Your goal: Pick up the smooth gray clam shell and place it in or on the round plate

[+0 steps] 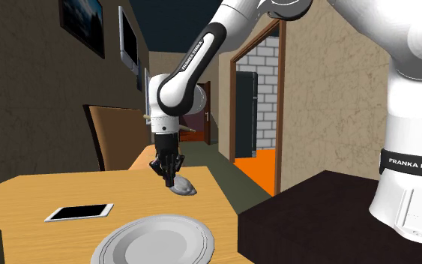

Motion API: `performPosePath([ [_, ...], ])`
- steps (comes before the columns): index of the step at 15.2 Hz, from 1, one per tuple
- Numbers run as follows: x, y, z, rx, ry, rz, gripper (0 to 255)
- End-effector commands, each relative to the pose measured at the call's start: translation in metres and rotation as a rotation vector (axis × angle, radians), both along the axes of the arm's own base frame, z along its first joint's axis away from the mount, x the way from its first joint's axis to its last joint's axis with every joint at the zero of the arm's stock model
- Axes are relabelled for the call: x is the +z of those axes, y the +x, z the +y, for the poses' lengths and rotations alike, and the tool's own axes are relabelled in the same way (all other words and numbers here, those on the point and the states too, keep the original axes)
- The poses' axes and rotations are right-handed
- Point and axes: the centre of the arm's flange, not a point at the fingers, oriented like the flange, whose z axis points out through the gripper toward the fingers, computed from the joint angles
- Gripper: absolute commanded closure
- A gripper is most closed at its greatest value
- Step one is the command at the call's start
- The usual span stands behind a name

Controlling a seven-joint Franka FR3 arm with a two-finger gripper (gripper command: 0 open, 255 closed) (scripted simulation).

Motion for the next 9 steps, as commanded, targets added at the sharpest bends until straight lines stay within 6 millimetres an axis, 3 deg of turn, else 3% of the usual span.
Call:
performPosePath([
  [1,0.000,0.000,0.000,0.000,0.000,0.000,255],
  [5,0.000,0.000,0.000,0.000,0.000,0.000,255],
  [6,0.000,0.000,0.000,0.000,0.000,0.000,0],
  [9,0.007,0.034,-0.009,-0.071,-0.081,0.007,0],
])
